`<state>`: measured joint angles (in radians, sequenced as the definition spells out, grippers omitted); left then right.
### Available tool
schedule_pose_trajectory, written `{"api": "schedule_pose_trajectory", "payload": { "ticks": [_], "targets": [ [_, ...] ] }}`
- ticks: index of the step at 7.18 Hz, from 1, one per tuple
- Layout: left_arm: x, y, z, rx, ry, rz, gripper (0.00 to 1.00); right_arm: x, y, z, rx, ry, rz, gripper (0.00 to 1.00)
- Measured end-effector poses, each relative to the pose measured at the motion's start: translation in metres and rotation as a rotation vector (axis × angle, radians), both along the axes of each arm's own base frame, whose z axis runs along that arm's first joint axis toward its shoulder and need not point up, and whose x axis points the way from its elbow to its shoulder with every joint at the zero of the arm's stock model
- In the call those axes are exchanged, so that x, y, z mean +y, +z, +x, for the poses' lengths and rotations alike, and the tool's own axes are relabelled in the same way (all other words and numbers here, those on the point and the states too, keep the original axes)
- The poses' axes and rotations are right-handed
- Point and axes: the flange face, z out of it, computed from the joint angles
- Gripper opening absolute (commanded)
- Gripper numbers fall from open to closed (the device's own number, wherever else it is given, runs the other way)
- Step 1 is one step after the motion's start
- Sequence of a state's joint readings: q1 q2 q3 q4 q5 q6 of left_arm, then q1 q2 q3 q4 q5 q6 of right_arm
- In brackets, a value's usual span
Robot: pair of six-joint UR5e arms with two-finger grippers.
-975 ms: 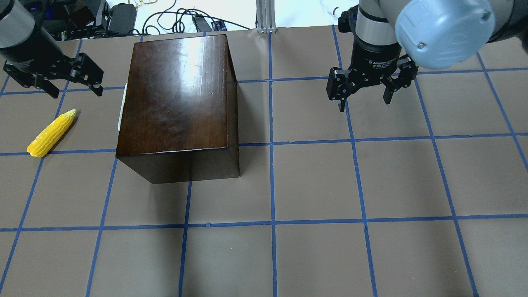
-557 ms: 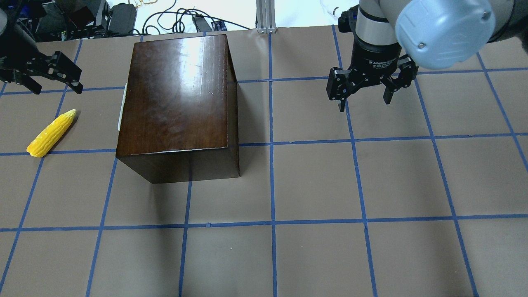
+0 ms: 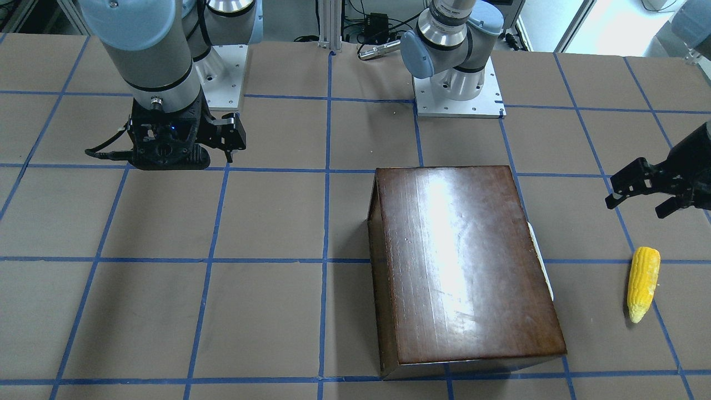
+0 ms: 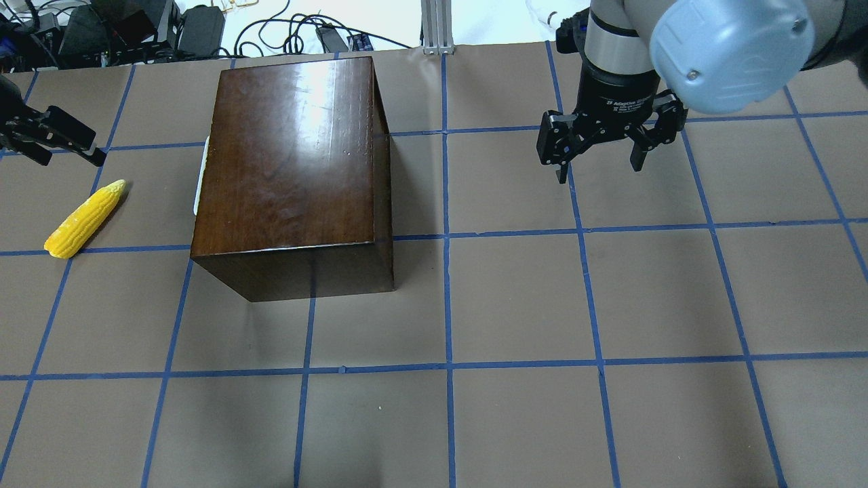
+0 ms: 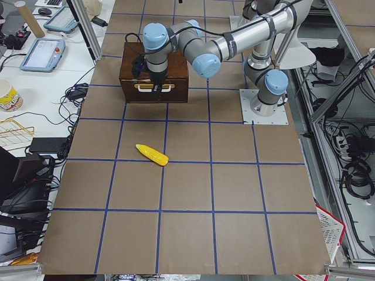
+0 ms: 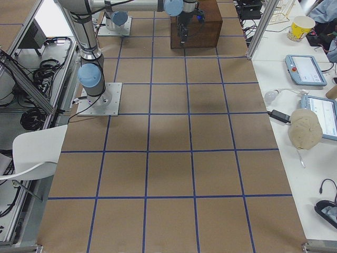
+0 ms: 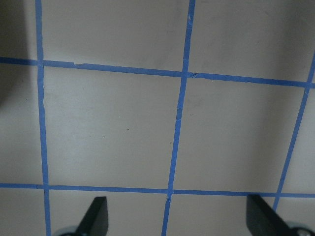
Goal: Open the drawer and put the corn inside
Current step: 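Move the left gripper outward beside the cabinet toward the white drawer handle, then lower the left gripper and hook the white drawer handle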
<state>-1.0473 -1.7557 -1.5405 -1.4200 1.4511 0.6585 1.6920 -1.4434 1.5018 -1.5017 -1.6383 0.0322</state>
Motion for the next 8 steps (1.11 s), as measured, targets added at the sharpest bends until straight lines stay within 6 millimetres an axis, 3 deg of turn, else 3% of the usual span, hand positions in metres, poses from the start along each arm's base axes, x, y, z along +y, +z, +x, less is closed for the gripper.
{"api": "schedule_pose_trajectory", "payload": {
  "ticks": [4,8],
  "targets": [
    [-0.022,-0.045,0.006,0.102,0.031,-0.004,1.0,0.0,0.0,0.0,0.0,0.0,0.0,1.0],
    [-0.033,-0.065,-0.003,0.164,0.138,0.029,1.0,0.0,0.0,0.0,0.0,0.0,0.0,1.0]
  ]
}}
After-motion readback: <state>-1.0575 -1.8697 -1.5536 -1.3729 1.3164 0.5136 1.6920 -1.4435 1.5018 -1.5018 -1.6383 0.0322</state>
